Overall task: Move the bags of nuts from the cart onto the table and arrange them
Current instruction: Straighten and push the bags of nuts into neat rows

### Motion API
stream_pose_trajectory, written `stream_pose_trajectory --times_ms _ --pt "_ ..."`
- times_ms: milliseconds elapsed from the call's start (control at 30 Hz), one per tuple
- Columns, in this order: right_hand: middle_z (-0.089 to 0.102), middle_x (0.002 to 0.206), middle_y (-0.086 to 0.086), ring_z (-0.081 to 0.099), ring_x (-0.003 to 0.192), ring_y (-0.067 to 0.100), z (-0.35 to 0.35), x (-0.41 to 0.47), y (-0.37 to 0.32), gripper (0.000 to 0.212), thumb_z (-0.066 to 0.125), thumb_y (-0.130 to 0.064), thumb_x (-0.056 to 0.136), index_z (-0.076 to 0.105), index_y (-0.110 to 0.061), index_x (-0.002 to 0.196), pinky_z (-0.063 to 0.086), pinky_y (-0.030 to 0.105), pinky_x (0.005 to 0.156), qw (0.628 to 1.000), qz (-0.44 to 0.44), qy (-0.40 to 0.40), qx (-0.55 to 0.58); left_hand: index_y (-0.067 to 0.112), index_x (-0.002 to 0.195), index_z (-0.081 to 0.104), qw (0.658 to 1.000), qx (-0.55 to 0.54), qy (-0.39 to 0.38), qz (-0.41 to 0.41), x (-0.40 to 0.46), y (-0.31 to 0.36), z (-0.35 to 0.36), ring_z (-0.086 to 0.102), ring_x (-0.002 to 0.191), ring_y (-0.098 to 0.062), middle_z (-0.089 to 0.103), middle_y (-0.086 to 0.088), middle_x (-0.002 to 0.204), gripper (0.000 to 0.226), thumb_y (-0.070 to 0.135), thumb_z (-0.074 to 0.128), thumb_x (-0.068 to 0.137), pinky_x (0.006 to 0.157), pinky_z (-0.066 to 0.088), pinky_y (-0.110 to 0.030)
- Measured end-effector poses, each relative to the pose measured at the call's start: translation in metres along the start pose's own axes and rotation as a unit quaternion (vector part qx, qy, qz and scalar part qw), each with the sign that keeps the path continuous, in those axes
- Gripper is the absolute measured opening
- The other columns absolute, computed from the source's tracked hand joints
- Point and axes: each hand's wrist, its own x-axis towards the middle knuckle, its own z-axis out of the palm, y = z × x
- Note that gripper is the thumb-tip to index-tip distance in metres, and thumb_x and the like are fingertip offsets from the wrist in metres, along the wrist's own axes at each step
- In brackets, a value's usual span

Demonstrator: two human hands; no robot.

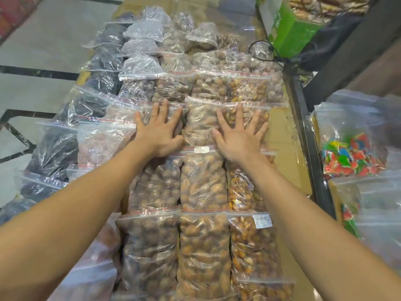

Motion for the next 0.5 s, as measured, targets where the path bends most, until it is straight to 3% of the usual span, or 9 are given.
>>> stream_pose_trajectory --times_ms 100,167,300,500 --pt "-0.019 0.171 0.004 -0.027 0.147 0.055 -0.004 0.001 -0.001 0.063 0.018 -0.07 0.101 -0.001 -0.054 0.159 -0.014 0.077 0.113 0.999 -0.014 0.021 0.037 0.03 0.161 -0.009 0.998 -0.018 0.054 0.006 0.004 0.012 -0.005 -0.016 0.153 -0.041 -0.018 -0.013 0.167 0.077 0.061 0.018 0.096 0.117 -0.014 -0.067" --pt "-0.016 0.172 0.001 -0.027 0.148 0.054 -0.002 0.002 -0.006 0.058 0.014 -0.068 0.102 0.002 -0.057 0.158 -0.013 0.078 0.113 0.999 -0.021 0.028 0.03 0.029 0.161 -0.006 0.995 -0.013 0.086 0.041 0.006 0.029 -0.003 -0.018 0.152 -0.04 -0.016 -0.008 0.168 0.07 0.06 0.012 0.101 0.12 -0.013 -0.062" --pt "-0.012 0.173 -0.001 -0.025 0.149 0.054 0.006 0.004 -0.006 0.055 0.01 -0.067 0.103 0.005 -0.057 0.158 -0.01 0.079 0.113 0.999 -0.037 0.036 0.002 0.024 0.162 0.001 0.995 0.006 0.064 0.08 0.008 0.043 0.008 -0.009 0.156 -0.031 -0.003 0.001 0.171 0.068 0.057 0.015 0.104 0.122 -0.003 -0.061" --pt "-0.011 0.173 0.006 -0.023 0.146 0.062 0.008 0.003 -0.01 0.057 0.014 -0.066 0.104 -0.004 -0.056 0.157 -0.007 0.083 0.11 0.998 -0.037 0.048 -0.014 0.026 0.161 -0.009 0.997 0.051 0.027 0.06 0.011 0.043 0.004 -0.009 0.154 -0.041 -0.011 0.002 0.17 0.073 0.064 0.007 0.101 0.117 -0.002 -0.073"
